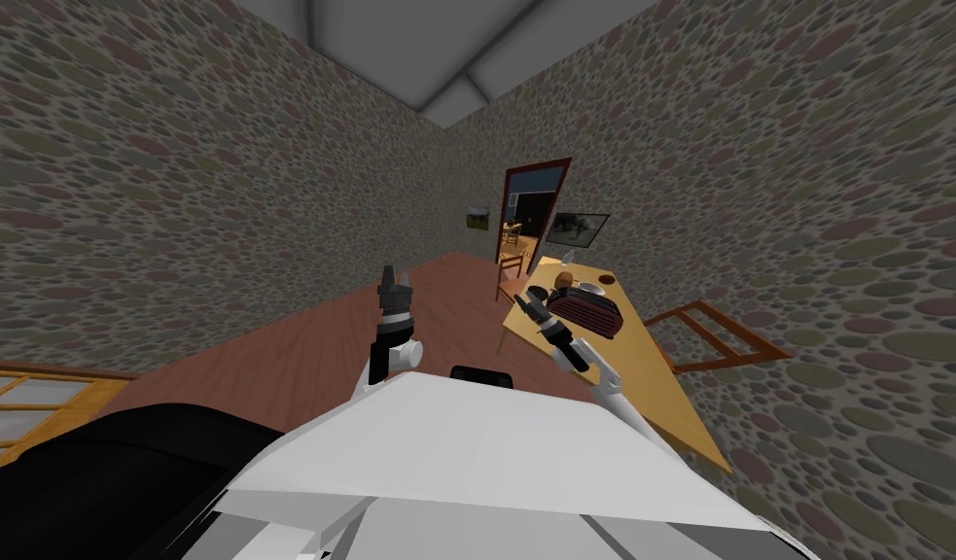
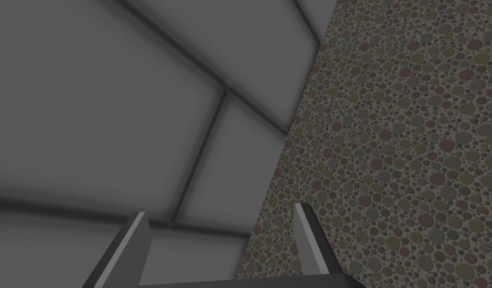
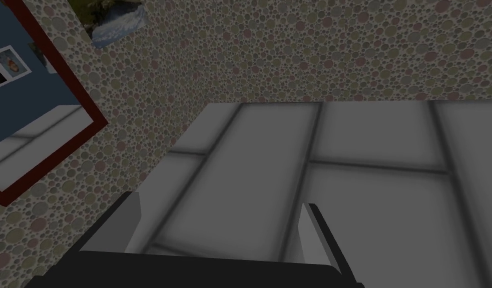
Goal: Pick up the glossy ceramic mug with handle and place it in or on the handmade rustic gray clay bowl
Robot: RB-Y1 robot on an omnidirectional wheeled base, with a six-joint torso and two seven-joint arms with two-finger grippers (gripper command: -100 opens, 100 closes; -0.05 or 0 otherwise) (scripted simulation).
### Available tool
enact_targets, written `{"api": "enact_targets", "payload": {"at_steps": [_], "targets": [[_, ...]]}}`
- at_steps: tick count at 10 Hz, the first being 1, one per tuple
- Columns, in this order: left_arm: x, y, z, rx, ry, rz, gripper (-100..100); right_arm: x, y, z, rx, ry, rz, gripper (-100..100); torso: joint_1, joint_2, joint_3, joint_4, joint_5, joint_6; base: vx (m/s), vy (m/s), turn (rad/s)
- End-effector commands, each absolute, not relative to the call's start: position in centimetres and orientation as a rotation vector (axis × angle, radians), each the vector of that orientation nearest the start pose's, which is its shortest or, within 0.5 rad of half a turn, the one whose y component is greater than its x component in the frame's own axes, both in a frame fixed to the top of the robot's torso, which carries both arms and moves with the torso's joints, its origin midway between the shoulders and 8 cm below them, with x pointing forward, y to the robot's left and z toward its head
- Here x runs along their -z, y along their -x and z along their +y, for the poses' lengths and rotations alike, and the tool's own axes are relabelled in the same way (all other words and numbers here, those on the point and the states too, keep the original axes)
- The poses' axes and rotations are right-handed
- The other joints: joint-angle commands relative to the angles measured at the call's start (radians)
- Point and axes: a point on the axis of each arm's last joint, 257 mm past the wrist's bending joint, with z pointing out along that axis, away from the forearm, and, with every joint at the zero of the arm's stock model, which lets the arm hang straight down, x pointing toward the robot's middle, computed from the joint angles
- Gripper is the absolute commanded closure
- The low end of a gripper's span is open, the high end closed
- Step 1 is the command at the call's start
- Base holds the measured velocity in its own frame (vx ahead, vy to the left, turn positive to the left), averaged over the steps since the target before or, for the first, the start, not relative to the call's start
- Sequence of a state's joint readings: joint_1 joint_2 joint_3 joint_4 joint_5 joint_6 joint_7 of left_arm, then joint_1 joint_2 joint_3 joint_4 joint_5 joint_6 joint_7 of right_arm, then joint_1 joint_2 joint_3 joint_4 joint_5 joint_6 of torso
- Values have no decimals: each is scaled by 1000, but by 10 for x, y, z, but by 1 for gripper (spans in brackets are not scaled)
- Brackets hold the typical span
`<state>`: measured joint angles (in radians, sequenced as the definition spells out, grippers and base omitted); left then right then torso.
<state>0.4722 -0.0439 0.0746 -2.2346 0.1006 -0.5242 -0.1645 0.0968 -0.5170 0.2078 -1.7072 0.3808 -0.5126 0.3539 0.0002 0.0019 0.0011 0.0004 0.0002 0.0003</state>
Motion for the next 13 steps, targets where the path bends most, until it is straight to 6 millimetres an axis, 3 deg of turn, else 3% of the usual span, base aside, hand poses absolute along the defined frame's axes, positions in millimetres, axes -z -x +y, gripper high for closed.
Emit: {"api": "enact_targets", "payload": {"at_steps": [1,4,8,9,13], "targets": [[-18,-342,320,1144,683,549,0,165,-465,-175,-712,250,1386,-100,0,0,0,0,0,0,-18,42,111],[-18,-342,320,1144,683,549,0,193,-473,-193,-605,315,1452,-100,1,-1,0,0,0,0,-17,28,84],[-18,-342,320,1144,683,549,0,249,-483,-245,-371,434,1584,-100,1,-2,-1,0,0,0,-2,34,115],[-18,-342,320,1144,683,549,0,249,-483,-245,-371,434,1584,-100,1,-2,-1,0,0,0,-18,20,44],[-18,-342,320,1143,683,549,0,302,-478,-309,-142,527,1715,-100,-4,-3,-2,-1,-1,0,21,-32,151]]}}
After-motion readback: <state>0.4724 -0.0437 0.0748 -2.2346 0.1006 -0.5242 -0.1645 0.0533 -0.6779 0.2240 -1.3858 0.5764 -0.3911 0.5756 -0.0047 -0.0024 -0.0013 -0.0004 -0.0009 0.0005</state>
